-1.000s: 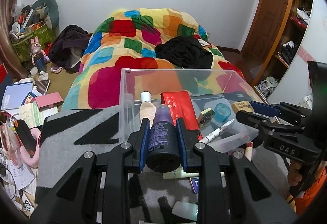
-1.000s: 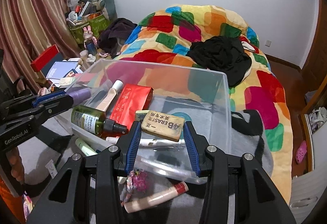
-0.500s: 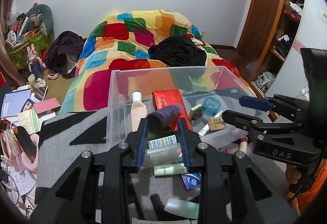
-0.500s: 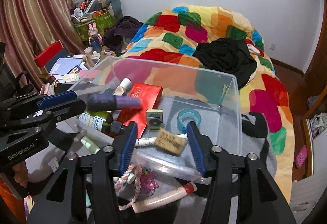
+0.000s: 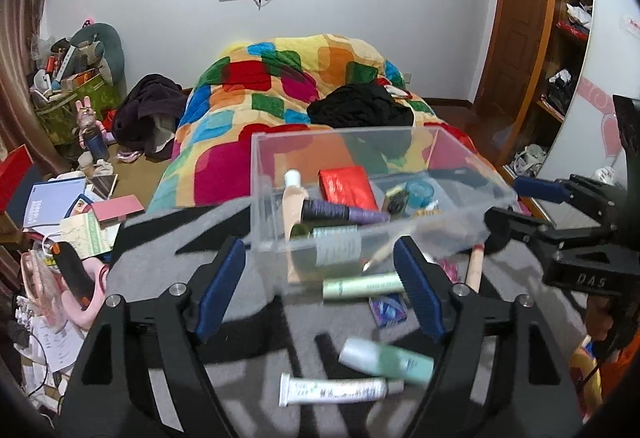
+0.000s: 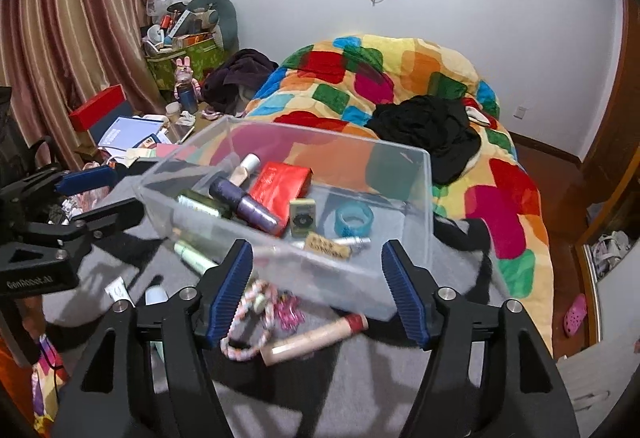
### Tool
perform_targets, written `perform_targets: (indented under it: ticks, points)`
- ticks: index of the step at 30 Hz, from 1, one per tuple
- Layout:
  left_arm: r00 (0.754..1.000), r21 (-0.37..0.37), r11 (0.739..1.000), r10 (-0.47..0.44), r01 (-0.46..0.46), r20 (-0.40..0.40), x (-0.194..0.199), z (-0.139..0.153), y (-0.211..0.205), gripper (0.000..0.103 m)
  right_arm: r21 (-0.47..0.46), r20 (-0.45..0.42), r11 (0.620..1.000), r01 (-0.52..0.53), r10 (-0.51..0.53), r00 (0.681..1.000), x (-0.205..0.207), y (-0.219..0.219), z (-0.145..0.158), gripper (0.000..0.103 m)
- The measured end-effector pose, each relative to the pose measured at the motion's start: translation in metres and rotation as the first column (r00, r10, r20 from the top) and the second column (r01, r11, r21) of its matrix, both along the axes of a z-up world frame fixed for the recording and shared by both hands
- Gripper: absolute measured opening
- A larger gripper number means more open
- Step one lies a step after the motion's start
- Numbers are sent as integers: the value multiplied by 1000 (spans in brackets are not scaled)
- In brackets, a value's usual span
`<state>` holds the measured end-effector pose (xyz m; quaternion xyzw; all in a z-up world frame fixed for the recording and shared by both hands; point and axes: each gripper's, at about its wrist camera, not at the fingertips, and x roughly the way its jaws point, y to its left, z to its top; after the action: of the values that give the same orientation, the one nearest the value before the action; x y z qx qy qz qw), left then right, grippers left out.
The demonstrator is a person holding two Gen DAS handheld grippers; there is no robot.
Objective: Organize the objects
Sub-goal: 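Lower purple bottle into bin with left tool while right releases eraser inside, then grasp white toothpaste tube with left tool while right grasps beige red-capped tube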
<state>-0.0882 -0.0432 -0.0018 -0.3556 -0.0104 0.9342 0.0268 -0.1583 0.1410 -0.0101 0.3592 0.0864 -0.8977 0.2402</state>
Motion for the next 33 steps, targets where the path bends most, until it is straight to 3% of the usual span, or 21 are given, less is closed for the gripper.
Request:
perform_targets:
  ticks: [3,13,20,27,33]
  points:
    - [1000,1,1000,-3,3,29,12,-10,-3,85,19,7,1000,15,-15,1000,10,8,-9,69]
    - [978,53,996,-75,66,195,28,-62,9,87,-8,189,998,70,-67,980,5,23,-56,74]
    - [982,4,999,-36,36,185,35,-69,15,88,24,253,994,104,-106,962,-7,10,-75,75]
    - [981,-43,999,6,3,195,58,-75,-5,88,81,220,995,60,-76,973,8,18,-78,75]
    - [980,-5,1000,21,-20,196,67,-72,-17,88,69,216,996,50,-63,974,16,37,-76,73]
